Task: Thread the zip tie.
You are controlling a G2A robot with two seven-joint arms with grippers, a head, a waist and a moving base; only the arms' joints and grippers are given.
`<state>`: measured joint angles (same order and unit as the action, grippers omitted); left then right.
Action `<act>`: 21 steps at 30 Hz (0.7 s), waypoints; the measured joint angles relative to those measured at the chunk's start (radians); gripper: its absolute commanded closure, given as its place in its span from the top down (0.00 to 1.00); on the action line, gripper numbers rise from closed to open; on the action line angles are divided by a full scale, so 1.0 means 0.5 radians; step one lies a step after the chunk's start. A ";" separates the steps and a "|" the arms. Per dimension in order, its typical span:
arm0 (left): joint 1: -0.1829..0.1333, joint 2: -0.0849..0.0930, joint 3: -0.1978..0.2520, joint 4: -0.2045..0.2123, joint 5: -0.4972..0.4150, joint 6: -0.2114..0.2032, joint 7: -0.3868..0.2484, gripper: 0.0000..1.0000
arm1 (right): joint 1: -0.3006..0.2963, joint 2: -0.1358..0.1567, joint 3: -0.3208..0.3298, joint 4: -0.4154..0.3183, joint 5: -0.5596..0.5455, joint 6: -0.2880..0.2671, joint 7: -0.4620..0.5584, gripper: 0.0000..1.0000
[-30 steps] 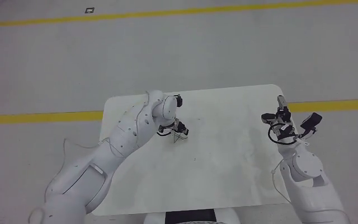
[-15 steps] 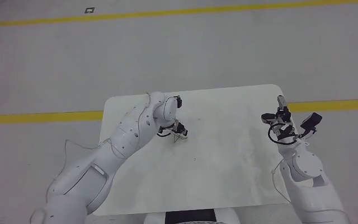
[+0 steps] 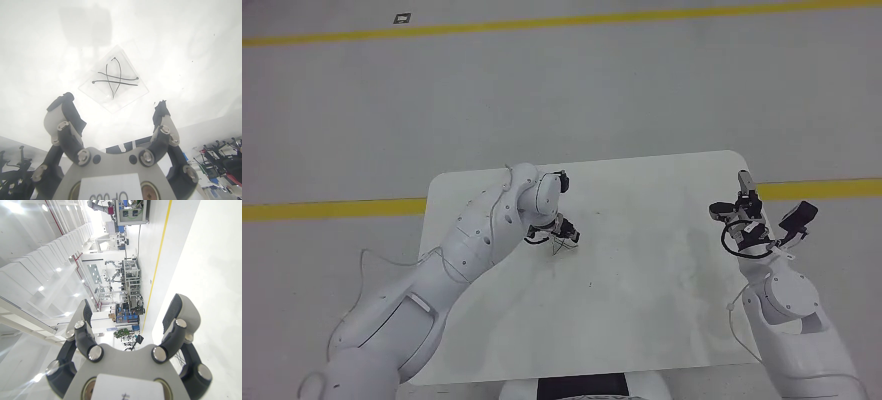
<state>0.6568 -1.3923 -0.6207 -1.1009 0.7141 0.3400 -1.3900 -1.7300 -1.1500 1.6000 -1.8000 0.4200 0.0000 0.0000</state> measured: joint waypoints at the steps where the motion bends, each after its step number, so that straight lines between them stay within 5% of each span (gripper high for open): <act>1: 0.000 0.000 0.000 0.000 0.000 0.000 0.000 1.00 | 0.000 0.000 0.000 0.000 0.000 0.000 0.000 1.00; 11: 0.068 0.024 -0.064 -0.073 0.019 0.001 0.082 1.00 | 0.000 0.000 0.000 0.000 0.000 0.000 0.000 1.00; 13: 0.088 0.027 -0.084 -0.112 0.043 0.000 0.060 0.93 | 0.000 0.000 0.000 0.000 0.000 0.000 0.000 1.00; 14: 0.097 0.028 -0.092 -0.126 0.055 0.000 0.050 0.80 | 0.000 0.000 0.000 0.000 0.000 0.000 0.000 1.00; 15: 0.109 0.030 -0.105 -0.146 0.071 0.000 0.036 0.56 | 0.000 0.000 0.000 0.000 0.000 0.000 0.000 1.00; 16: 0.118 0.030 -0.115 -0.161 0.084 0.000 0.025 0.49 | 0.000 0.000 0.000 0.000 0.000 0.000 0.000 1.00; 21: 0.171 0.031 -0.164 -0.218 0.151 0.000 -0.001 0.40 | 0.000 0.000 0.000 0.000 0.000 0.000 0.000 1.00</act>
<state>0.7423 -1.3769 -0.7028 -1.2098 0.7897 0.3400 -1.3905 -1.7300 -1.1500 1.6000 -1.8000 0.4200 0.0000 0.0000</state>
